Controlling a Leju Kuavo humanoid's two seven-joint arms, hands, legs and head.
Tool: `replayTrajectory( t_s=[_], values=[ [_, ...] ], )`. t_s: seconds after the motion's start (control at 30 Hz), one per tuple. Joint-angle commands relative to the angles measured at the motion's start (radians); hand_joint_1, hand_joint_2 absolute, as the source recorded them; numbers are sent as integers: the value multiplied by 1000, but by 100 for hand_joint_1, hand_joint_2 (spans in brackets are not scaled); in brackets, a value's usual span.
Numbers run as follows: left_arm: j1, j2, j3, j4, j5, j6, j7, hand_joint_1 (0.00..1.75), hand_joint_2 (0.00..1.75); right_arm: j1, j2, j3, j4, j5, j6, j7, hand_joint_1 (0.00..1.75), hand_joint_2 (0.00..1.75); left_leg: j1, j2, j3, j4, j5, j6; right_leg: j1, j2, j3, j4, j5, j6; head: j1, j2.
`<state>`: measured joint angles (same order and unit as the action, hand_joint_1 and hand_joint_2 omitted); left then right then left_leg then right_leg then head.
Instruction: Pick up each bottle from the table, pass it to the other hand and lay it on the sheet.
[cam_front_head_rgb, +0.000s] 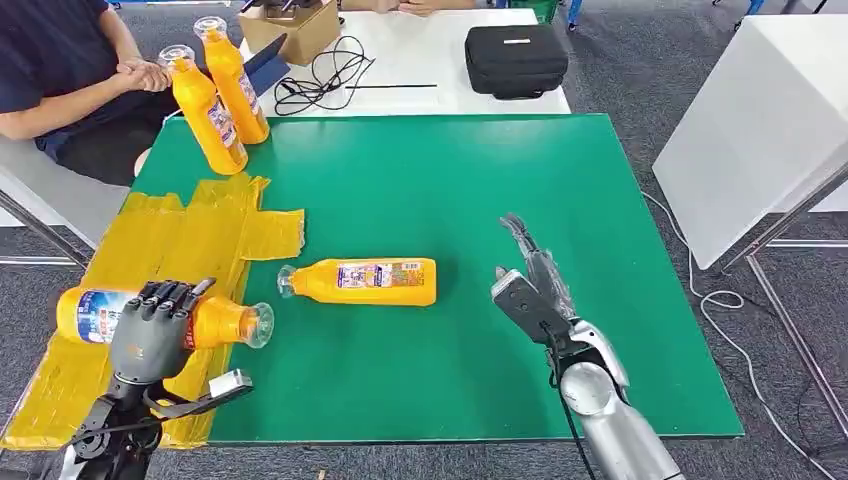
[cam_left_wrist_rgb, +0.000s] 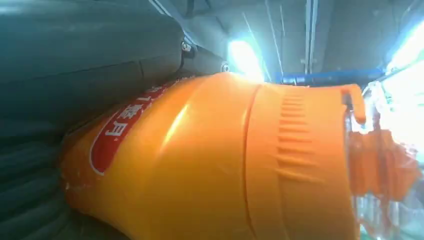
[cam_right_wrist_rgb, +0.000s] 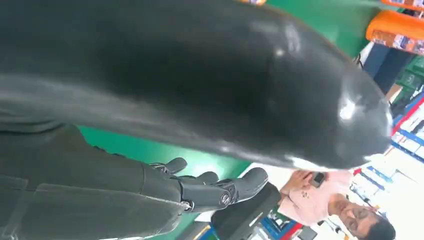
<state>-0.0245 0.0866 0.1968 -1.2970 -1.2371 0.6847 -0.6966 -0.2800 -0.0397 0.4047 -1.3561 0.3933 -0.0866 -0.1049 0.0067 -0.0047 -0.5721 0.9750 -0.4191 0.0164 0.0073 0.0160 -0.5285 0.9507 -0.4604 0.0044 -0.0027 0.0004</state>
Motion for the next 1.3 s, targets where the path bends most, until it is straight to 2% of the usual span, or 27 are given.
replayTrajectory(
  t_s=[0.03,0.13,0.23,0.27,0.33,0.5,0.57,0.6,0.63,0.67,0.7,0.8,0.83,0.87,1.07,1.27,1.3],
  values=[
    [-7,-12,-10,145,15,13,-2,175,175,-50,-11,21,59,-4,15,-8,0,0,0,-1,3,-1,0,0,0,-2,3,-1,-1,1,0,0],
    [9,17,-58,173,2,13,55,175,175,-75,-8,43,88,-8,15,-10,0,0,0,1,5,-2,-1,0,0,-1,5,-1,-1,2,0,0],
    [4,5,-39,220,-40,13,53,175,175,-86,-1,50,108,-10,17,-11,0,0,0,3,6,-2,-2,0,0,1,6,-1,-1,2,0,0],
    [-2,33,-81,253,-33,13,100,175,175,-89,-6,61,110,-13,15,-11,0,0,0,3,5,-2,-1,0,0,1,5,-2,0,2,0,0],
    [-24,14,-53,305,-84,13,112,175,175,-85,-5,62,110,-9,16,-14,0,0,0,2,6,-2,-1,0,0,0,6,-2,-1,2,0,0],
    [-37,14,-43,329,-94,13,112,175,175,-81,-8,62,107,-7,16,-15,0,0,1,0,6,-2,-2,0,1,-1,7,-2,-1,2,0,0],
    [-60,18,-46,383,-103,13,125,175,175,-74,-14,62,106,-4,13,-16,0,0,0,0,2,-1,0,0,0,-2,3,-1,0,1,0,0],
    [-70,23,-33,411,-103,13,114,175,175,-73,-20,63,107,-6,16,-18,0,0,0,-1,5,-2,-1,0,0,-3,6,-2,-1,2,0,0],
    [-77,28,-50,441,-107,13,135,101,175,-71,-21,62,111,0,14,-19,0,0,0,-1,4,-2,0,0,0,-2,4,-1,-1,1,0,0],
    [-81,37,-73,469,-130,13,165,0,175,-73,-29,66,120,-1,16,-29,0,0,0,-1,3,-2,0,0,0,-2,4,-1,-1,1,0,0],
    [-106,85,-186,566,-123,13,234,0,175,-81,-31,71,133,-4,20,-37,0,0,0,-1,4,-1,-1,-1,1,-3,5,-1,-1,1,0,0],
    [-105,92,-188,567,-114,13,229,0,175,-85,-30,71,138,-5,20,-37,0,0,0,-2,4,-2,0,0,0,-3,4,-1,-1,1,0,0],
    [-132,105,-223,655,-111,12,237,0,0,-92,-29,74,146,-4,20,-41,0,0,0,-2,6,-3,-1,0,0,-3,6,-2,-1,1,0,0],
    [-157,124,-284,718,-124,10,264,0,0,-95,-30,77,148,-7,25,-45,0,0,0,-3,5,-3,0,0,0,-4,6,-1,0,1,0,0],
    [-152,151,-384,723,-38,-24,282,0,0,-60,-23,76,122,0,31,-42,0,0,-1,-7,11,-4,2,-1,0,-9,13,-2,1,1,0,0],
    [-106,181,-401,694,32,13,258,0,0,-29,15,101,134,41,7,-38,0,0,-1,-4,19,-7,0,-1,0,-7,21,-3,0,0,0,0],
    [-106,181,-401,694,32,13,258,0,0,-29,15,101,134,41,7,-38,0,0,-2,-7,20,-6,0,-1,-1,-9,23,-2,-1,0,0,0]
  ],
)
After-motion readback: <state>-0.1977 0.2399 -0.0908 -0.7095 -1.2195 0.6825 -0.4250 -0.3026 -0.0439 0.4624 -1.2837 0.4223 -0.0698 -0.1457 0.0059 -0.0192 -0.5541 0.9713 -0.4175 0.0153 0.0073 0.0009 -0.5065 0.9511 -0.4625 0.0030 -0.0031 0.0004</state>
